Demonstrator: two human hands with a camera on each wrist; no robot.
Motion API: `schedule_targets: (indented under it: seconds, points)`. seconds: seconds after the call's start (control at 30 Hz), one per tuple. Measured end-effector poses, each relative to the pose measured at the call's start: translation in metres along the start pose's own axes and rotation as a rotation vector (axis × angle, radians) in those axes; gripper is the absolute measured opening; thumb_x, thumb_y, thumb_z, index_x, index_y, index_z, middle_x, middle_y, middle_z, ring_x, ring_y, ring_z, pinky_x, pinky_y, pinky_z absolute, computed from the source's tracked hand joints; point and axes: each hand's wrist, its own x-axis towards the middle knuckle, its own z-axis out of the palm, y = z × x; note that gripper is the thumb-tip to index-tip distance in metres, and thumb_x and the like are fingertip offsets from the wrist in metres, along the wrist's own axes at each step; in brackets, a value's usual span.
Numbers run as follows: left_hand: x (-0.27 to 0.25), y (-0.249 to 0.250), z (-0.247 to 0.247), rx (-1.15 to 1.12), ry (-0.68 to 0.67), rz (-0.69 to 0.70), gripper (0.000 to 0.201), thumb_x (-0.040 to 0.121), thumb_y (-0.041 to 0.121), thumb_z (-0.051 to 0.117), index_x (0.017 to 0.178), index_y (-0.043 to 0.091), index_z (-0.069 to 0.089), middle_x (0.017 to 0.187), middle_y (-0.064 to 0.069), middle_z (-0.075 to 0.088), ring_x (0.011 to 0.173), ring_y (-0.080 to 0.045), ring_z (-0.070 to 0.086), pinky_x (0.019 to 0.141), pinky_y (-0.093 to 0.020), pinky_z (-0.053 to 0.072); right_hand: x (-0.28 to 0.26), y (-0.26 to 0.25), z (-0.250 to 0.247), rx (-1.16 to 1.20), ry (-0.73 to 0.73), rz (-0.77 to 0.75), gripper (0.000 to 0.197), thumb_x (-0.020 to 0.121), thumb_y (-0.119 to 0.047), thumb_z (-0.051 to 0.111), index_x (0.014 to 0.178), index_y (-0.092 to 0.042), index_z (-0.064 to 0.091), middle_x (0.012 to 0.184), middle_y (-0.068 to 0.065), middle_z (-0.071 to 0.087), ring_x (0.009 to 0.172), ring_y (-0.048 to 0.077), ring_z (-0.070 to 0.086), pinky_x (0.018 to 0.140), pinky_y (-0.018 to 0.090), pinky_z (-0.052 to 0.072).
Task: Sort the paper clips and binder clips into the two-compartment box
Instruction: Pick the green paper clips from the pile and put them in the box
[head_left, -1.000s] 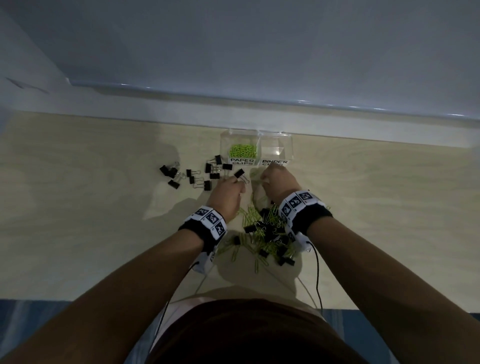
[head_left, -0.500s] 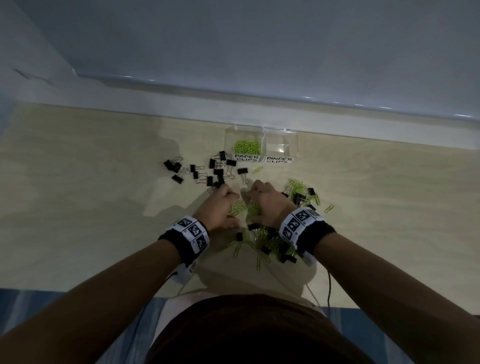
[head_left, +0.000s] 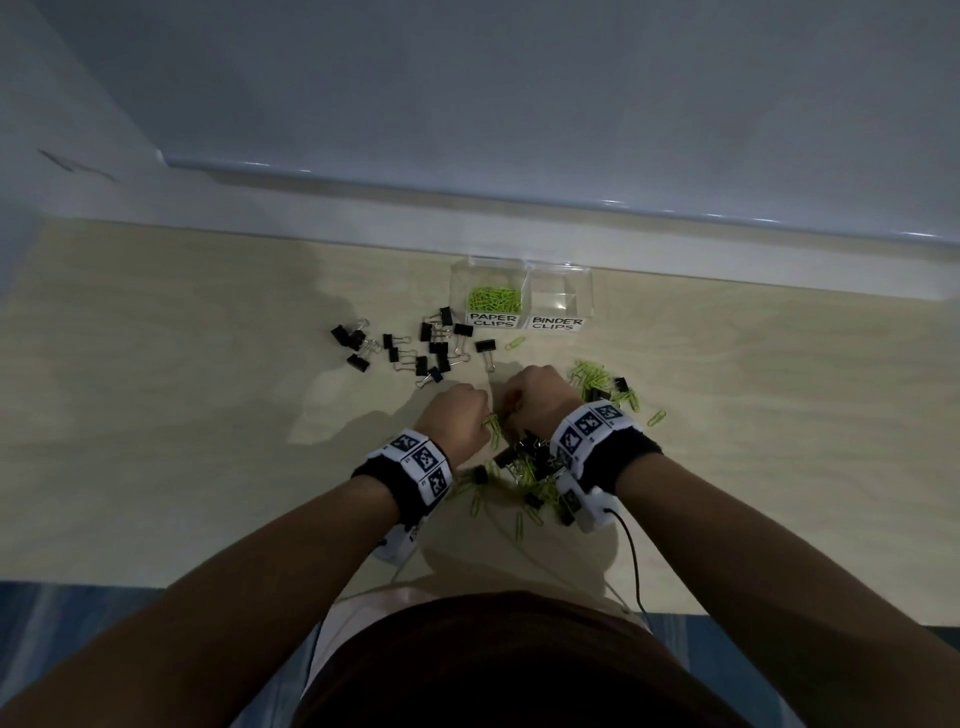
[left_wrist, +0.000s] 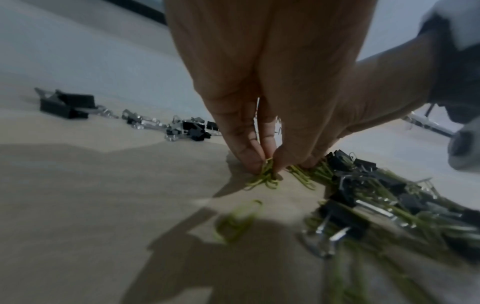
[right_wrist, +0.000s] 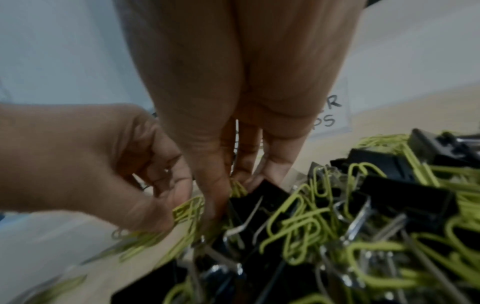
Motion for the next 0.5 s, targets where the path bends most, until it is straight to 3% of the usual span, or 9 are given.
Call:
schedule_targets:
  seconds: [0.13, 0.3, 0.4, 0.5]
  points:
    - [0.004, -0.007, -0.009, -0.026, -0.016, 0.019, 0.015, 0.081, 0.012, 0.058, 0.092, 0.003, 0.064, 0.095, -0.012, 0.066, 0.090, -0.029, 0.061, 0.079, -0.037, 0.051, -0.003, 0.011, -0.008, 0.378, 0.077, 0.084, 0.011, 0.066, -0.006, 0.079, 0.068, -0.015, 0.074, 0.077, 0.002, 0.073, 0.074, 0.016, 0.068, 0.071, 0.028, 0.058]
    - [0.009, -0.017, -0.032, -0.317, 0.045, -0.073, 0.009, 0.076, 0.009, 0.071, 0.082, 0.005, 0.069, 0.081, -0.003, 0.066, 0.068, -0.010, 0.058, 0.065, -0.019, 0.048, -0.011, 0.019, -0.028, 0.760, 0.156, 0.111, 0.010, 0.073, 0.001, 0.074, 0.071, -0.008, 0.072, 0.083, 0.015, 0.073, 0.068, 0.023, 0.063, 0.070, 0.038, 0.057]
    - [0.016, -0.014, -0.056, -0.439, 0.102, -0.042, 0.007, 0.077, 0.006, 0.069, 0.083, 0.003, 0.069, 0.078, -0.003, 0.066, 0.064, -0.006, 0.057, 0.061, -0.017, 0.046, -0.008, 0.018, -0.046, 0.916, 0.166, 0.092, 0.012, 0.074, 0.007, 0.071, 0.072, -0.004, 0.069, 0.082, 0.018, 0.071, 0.072, 0.024, 0.064, 0.070, 0.034, 0.058]
    - [0.034, -0.008, -0.083, -0.477, 0.231, -0.052, 0.006, 0.078, 0.008, 0.068, 0.084, 0.005, 0.069, 0.078, -0.002, 0.066, 0.065, -0.008, 0.059, 0.060, -0.017, 0.047, 0.005, 0.012, -0.066, 1.024, 0.240, 0.074, 0.016, 0.073, 0.012, 0.070, 0.069, -0.003, 0.066, 0.065, 0.007, 0.070, 0.062, 0.017, 0.065, 0.059, 0.028, 0.059]
